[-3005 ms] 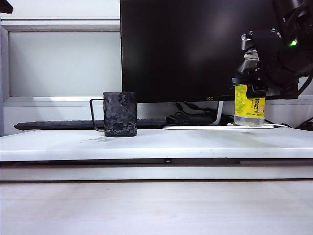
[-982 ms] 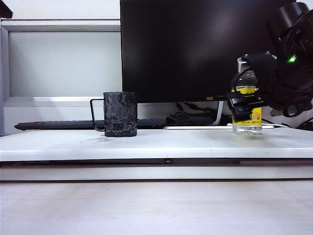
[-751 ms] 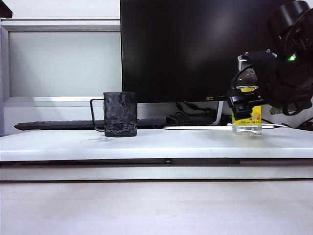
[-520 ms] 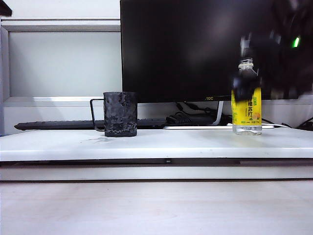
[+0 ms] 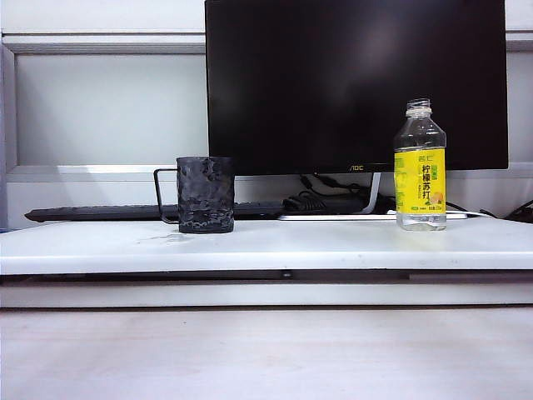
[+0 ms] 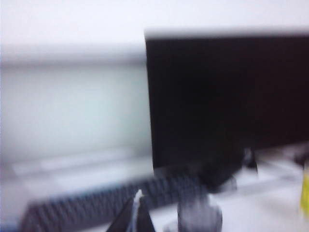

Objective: Carefully pick up the bottle and pour some water from the bottle into the cup.

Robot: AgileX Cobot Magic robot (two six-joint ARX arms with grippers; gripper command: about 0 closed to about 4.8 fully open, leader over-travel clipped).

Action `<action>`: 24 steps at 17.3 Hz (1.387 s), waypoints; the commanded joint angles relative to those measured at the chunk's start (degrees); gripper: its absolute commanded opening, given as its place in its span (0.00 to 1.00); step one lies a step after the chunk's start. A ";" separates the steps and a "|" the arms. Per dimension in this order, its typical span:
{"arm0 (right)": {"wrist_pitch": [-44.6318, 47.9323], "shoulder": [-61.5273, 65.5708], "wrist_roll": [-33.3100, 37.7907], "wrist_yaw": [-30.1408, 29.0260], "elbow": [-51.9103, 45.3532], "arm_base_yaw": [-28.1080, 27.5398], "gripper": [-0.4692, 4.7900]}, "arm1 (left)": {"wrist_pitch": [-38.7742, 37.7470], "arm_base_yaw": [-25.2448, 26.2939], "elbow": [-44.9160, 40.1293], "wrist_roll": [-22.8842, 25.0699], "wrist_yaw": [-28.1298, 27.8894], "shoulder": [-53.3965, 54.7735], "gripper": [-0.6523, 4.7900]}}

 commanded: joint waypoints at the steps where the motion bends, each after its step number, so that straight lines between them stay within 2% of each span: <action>1: -12.17 -23.23 5.27 -0.07 0.33 0.28 1.00 | -9.66 0.02 0.15 -14.60 2.23 -12.83 0.11; 2: -20.31 -35.87 7.82 -0.02 0.33 0.24 1.00 | -17.68 0.02 0.00 -13.35 -1.49 -20.96 0.11; 3: -25.38 -41.48 7.80 0.02 0.22 0.24 1.00 | -20.65 0.13 -0.02 -11.17 -5.84 -21.73 0.11; 4: -30.32 -45.92 7.80 0.13 -1.14 0.20 1.00 | -23.80 0.20 -0.31 -10.91 -6.40 -21.16 0.11; 6: -30.82 -44.74 7.87 -0.98 -5.20 0.24 1.00 | -22.45 0.15 -3.45 -10.91 -6.16 -19.50 0.11; 8: -16.39 -41.59 7.82 -2.80 -15.37 0.22 1.00 | -16.39 0.17 -9.38 -10.91 -10.25 -16.35 0.11; 10: 2.82 -37.00 7.80 -2.49 -26.21 0.20 1.00 | -12.70 0.17 -12.85 -12.13 -13.51 -15.02 0.11; 11: 7.26 -35.32 7.80 -2.47 -29.22 0.20 1.00 | -13.90 0.17 -12.90 -12.79 -13.42 -15.12 0.11; 13: 8.04 -33.22 7.80 -2.64 -31.93 0.22 1.00 | -15.02 0.15 -12.90 -12.76 -12.57 -15.28 0.11; 14: 7.93 -33.03 7.82 -2.64 -32.61 0.22 0.94 | -15.34 0.15 -12.90 -12.57 -12.59 -15.28 0.11; 15: 7.72 -33.11 7.80 -2.54 -32.81 0.15 0.47 | -15.58 0.15 -12.90 -12.57 -12.59 -15.30 0.11; 16: 7.54 -33.11 7.74 -2.56 -32.81 0.15 0.06 | -15.65 0.15 -12.90 -12.57 -12.59 -15.30 0.11; 17: 7.41 -33.03 7.54 -2.36 -32.85 0.15 0.10 | -15.67 0.13 -12.90 -12.59 -12.55 -15.30 0.11; 20: 2.82 -33.20 7.82 -3.17 -33.22 0.24 0.11 | -15.78 0.13 -12.90 -12.59 -12.59 -15.30 0.11; 24: 1.11 -33.18 7.80 -2.86 -33.22 0.20 0.11 | -16.17 0.50 -13.18 -12.59 -12.59 -15.80 0.11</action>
